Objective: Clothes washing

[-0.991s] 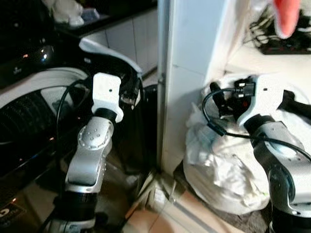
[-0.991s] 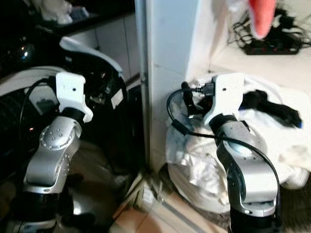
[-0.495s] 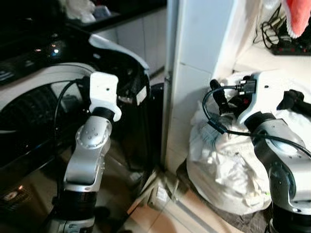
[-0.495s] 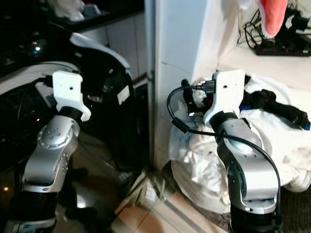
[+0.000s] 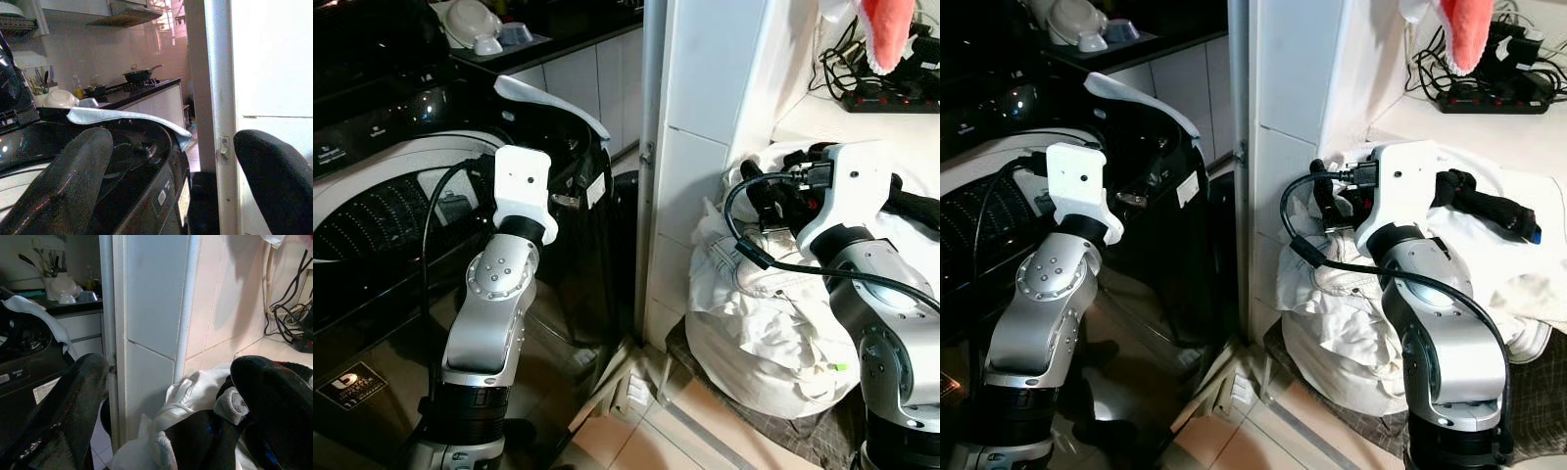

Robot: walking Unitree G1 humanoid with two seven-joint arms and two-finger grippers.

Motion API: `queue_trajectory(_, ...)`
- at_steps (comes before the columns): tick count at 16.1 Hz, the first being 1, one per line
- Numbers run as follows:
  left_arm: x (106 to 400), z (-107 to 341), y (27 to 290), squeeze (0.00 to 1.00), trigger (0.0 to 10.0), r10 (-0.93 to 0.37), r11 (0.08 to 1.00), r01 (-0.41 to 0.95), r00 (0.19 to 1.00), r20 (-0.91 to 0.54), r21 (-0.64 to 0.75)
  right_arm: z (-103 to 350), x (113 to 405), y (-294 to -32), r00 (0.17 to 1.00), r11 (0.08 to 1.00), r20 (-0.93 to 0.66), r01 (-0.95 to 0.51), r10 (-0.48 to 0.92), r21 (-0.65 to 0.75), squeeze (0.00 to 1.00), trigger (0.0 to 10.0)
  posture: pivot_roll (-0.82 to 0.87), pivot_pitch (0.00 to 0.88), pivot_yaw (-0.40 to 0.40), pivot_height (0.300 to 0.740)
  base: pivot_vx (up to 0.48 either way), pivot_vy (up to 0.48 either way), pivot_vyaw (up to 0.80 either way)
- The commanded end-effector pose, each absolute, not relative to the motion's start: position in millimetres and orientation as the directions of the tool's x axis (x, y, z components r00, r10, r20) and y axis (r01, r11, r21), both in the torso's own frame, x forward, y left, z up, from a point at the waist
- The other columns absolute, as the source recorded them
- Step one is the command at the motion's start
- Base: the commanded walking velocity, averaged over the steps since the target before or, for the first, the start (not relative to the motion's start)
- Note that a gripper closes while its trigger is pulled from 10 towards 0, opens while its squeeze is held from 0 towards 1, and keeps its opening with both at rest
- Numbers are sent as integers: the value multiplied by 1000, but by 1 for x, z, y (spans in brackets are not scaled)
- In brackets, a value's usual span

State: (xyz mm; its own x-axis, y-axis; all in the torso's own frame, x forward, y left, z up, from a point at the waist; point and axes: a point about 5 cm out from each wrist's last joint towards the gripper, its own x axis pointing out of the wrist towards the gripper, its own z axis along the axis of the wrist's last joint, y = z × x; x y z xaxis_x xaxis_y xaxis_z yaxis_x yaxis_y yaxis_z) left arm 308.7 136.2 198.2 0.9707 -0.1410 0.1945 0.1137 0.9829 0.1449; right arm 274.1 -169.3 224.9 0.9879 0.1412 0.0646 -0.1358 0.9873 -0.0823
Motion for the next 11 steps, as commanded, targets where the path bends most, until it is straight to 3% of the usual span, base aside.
queue_trajectory(1,311,199,135,0,10000,-147,982,120,971,188,146,229,277,-173,989,989,73,-123,130,-82,0,10000,-23,0,39,740,0,0,0)
queue_trajectory(7,313,198,134,0,10000,-143,983,118,973,180,143,229,277,-176,991,989,66,-110,116,-95,0,10000,-26,0,41,740,0,0,0)
queue_trajectory(9,313,199,131,0,10000,-165,980,139,969,182,145,227,280,-190,999,991,41,-7,12,-132,0,10000,-29,0,43,740,0,0,0)
queue_trajectory(10,313,201,128,0,10000,-195,974,167,962,189,155,232,285,-206,998,989,38,48,-43,-142,933,10000,-36,0,47,740,0,0,0)
queue_trajectory(11,313,203,127,0,10000,-227,965,193,953,199,177,238,288,-219,998,984,21,70,-67,-164,1000,10000,-38,0,46,740,0,0,0)
